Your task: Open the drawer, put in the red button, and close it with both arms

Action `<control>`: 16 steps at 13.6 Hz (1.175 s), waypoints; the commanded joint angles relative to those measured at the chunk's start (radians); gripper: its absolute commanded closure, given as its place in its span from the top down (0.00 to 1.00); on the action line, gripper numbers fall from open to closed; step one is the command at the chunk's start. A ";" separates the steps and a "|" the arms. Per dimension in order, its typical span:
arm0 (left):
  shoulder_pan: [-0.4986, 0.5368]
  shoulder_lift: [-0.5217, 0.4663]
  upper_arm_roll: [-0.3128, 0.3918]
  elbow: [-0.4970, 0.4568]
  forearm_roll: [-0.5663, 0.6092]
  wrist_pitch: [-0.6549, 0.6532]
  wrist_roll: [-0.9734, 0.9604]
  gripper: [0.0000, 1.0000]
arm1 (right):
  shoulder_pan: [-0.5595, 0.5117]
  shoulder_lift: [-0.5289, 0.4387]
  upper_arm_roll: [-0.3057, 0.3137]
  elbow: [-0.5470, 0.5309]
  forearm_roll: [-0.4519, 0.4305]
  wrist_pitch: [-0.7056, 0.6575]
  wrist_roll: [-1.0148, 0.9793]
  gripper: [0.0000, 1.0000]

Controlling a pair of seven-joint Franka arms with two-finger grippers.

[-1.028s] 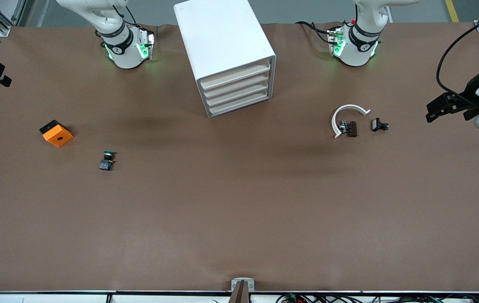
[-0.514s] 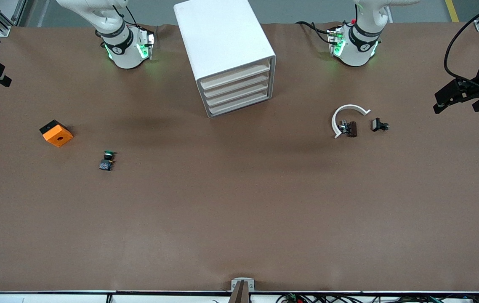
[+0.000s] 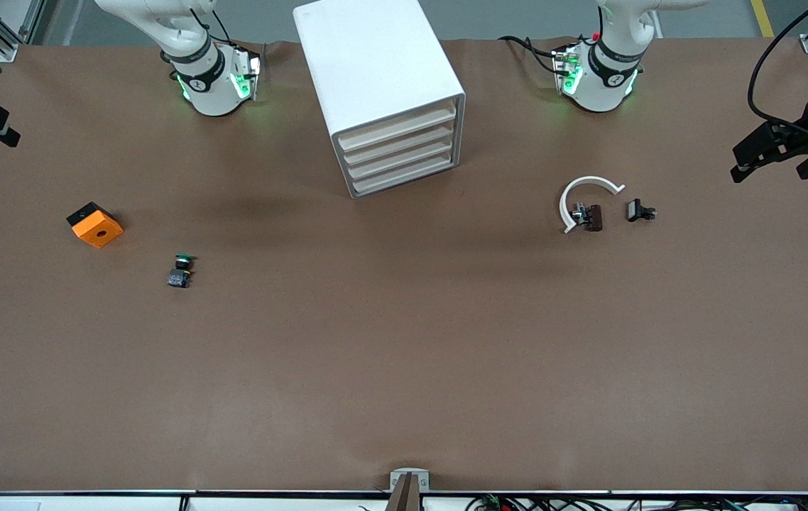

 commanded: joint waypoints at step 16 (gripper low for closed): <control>-0.006 -0.007 0.002 0.015 -0.011 -0.064 0.006 1.00 | 0.012 -0.003 0.000 0.010 0.007 0.022 -0.049 1.00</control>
